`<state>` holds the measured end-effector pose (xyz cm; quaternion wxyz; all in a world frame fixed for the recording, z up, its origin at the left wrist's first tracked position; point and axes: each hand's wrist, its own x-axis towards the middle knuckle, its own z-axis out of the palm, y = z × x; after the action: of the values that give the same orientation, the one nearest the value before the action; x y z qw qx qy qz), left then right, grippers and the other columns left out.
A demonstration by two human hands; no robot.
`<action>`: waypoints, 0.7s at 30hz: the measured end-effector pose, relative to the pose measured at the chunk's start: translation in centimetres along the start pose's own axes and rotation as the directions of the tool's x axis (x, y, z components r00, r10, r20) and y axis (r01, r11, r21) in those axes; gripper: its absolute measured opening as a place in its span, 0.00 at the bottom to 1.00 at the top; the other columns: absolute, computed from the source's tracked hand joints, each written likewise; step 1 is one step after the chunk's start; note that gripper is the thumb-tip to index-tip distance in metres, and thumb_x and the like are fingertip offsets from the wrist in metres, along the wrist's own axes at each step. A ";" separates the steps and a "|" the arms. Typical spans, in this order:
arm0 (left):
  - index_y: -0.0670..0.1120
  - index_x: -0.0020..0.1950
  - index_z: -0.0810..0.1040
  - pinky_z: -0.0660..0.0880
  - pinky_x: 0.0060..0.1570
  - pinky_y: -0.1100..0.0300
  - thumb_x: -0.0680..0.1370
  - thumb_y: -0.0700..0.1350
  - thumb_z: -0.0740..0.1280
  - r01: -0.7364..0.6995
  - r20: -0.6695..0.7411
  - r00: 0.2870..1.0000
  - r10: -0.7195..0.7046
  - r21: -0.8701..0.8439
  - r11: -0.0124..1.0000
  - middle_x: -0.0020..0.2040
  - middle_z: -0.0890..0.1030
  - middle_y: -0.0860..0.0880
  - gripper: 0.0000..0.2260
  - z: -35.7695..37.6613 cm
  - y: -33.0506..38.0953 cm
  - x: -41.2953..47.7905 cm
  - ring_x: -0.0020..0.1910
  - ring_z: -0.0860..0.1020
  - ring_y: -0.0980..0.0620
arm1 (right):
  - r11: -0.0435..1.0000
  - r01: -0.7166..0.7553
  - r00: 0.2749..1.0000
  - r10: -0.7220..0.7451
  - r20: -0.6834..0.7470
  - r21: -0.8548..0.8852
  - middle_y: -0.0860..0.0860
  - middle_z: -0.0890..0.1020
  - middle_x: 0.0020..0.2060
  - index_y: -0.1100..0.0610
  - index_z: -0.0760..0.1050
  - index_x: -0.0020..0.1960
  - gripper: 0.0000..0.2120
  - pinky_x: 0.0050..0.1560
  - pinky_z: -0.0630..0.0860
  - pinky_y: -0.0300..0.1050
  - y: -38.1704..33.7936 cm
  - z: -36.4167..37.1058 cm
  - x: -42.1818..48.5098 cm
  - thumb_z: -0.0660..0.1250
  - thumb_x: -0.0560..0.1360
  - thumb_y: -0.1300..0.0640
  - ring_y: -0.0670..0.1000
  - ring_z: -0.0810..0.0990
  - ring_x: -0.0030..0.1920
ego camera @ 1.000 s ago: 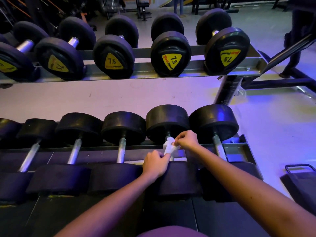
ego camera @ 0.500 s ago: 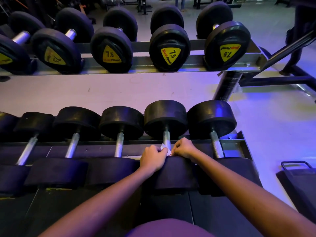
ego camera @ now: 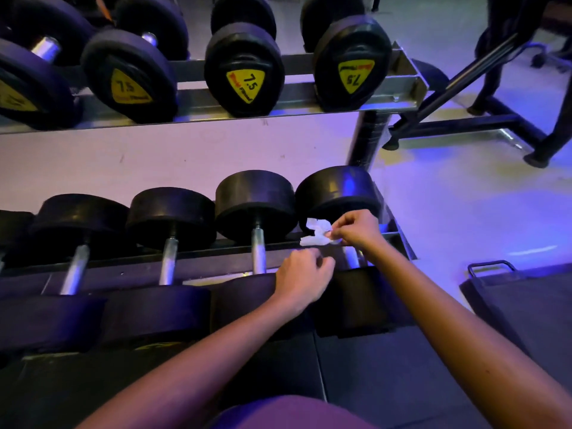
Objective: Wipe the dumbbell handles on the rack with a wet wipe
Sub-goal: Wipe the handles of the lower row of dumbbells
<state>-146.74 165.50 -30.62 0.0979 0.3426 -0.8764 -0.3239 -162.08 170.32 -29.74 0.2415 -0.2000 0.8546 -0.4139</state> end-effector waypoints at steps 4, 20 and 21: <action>0.46 0.33 0.70 0.68 0.37 0.53 0.79 0.54 0.58 -0.038 0.070 0.997 0.040 -0.029 0.999 0.40 0.80 0.42 0.18 3.1 1.8 -0.4 0.45 0.78 0.39 | 0.997 -0.001 0.999 -0.003 -0.050 -0.077 0.52 0.82 0.30 0.57 0.82 0.34 0.05 0.39 0.80 0.44 2.7 -3.3 0.6 0.77 0.62 0.64 0.47 0.79 0.32; 0.48 0.25 0.63 0.63 0.33 0.49 0.77 0.55 0.54 -0.148 0.144 0.975 0.172 -0.163 0.975 0.29 0.73 0.40 0.22 5.4 0.6 1.4 0.35 0.74 0.37 | 0.966 0.011 0.996 -0.033 -0.078 -0.259 0.53 0.82 0.34 0.58 0.84 0.41 0.06 0.44 0.76 0.40 3.2 -1.1 4.5 0.77 0.65 0.60 0.48 0.81 0.39; 0.48 0.25 0.63 0.64 0.34 0.49 0.77 0.56 0.54 -0.144 0.143 0.975 0.169 -0.165 0.976 0.28 0.73 0.40 0.22 5.4 0.5 1.5 0.35 0.74 0.37 | 0.957 0.007 0.998 -0.026 -0.061 -0.290 0.53 0.82 0.35 0.59 0.84 0.41 0.05 0.45 0.76 0.39 2.9 -1.1 4.7 0.77 0.65 0.61 0.48 0.80 0.40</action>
<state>-150.28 167.53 -34.54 0.0802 0.2373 -0.8782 -0.4076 -166.88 170.15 -32.63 0.1786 -0.2270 0.9117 -0.2923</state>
